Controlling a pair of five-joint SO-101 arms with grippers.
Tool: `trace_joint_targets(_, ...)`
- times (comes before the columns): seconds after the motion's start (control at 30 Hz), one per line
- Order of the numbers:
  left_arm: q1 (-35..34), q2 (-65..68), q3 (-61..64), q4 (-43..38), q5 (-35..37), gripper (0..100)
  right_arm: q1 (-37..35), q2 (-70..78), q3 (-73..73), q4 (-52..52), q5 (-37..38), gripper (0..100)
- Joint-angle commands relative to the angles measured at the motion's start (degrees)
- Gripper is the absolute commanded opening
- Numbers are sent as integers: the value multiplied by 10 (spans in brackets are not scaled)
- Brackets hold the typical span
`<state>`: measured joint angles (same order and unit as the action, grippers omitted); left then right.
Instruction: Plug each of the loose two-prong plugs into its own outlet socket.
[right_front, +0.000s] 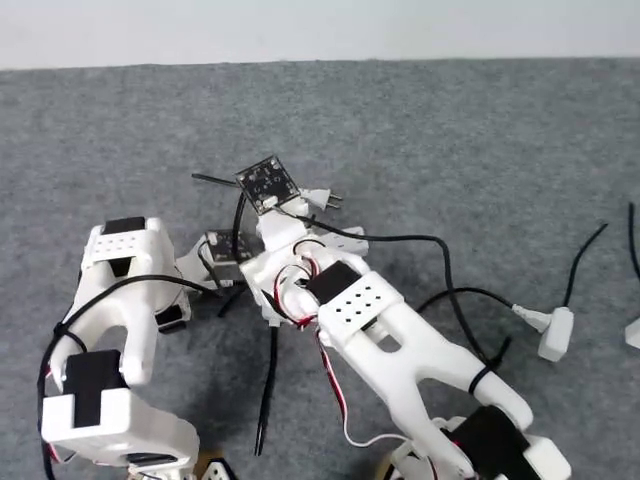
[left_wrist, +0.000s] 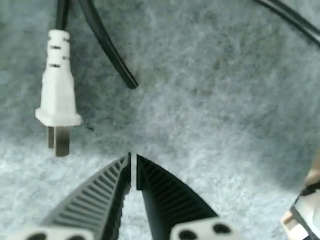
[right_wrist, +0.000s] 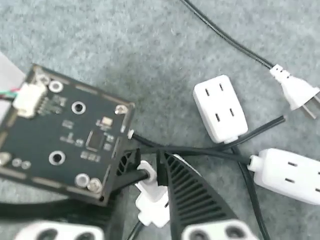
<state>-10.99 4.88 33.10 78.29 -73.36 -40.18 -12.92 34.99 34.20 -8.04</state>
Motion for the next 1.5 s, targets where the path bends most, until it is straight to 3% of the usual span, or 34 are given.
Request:
trace_joint_targets(0.0, 8, -7, 9, -21, 58, 12, 33, -4, -24, -30, 4, 8)
trace_joint_targets(0.17, 21, -3, 4, -95, 226, 12, 31, -29, -27, 19, 3, 8)
trace_joint_targets(0.37, 20, 1, -7, -104, 271, 12, 18, -98, -25, 95, 3, 8)
trace_joint_targets(0.5, 20, 1, -4, -108, 273, 12, 2, -97, -25, 109, 10, 8)
trace_joint_targets(0.8, 22, -2, 5, -105, 248, 12, -17, -29, -66, 150, 106, 8)
trace_joint_targets(0.97, 10, -2, 5, -107, 263, 12, 33, 5, -85, 275, 146, 8)
trace_joint_targets(1.1, 10, -2, 5, -107, 263, 12, 79, 69, -72, 291, 180, 27)
trace_joint_targets(1.27, 10, -2, 7, -106, 263, 12, 139, 146, -139, 291, 187, 230)
trace_joint_targets(1.47, 10, -2, 7, -106, 263, 12, 166, 144, -206, 329, 180, 156)
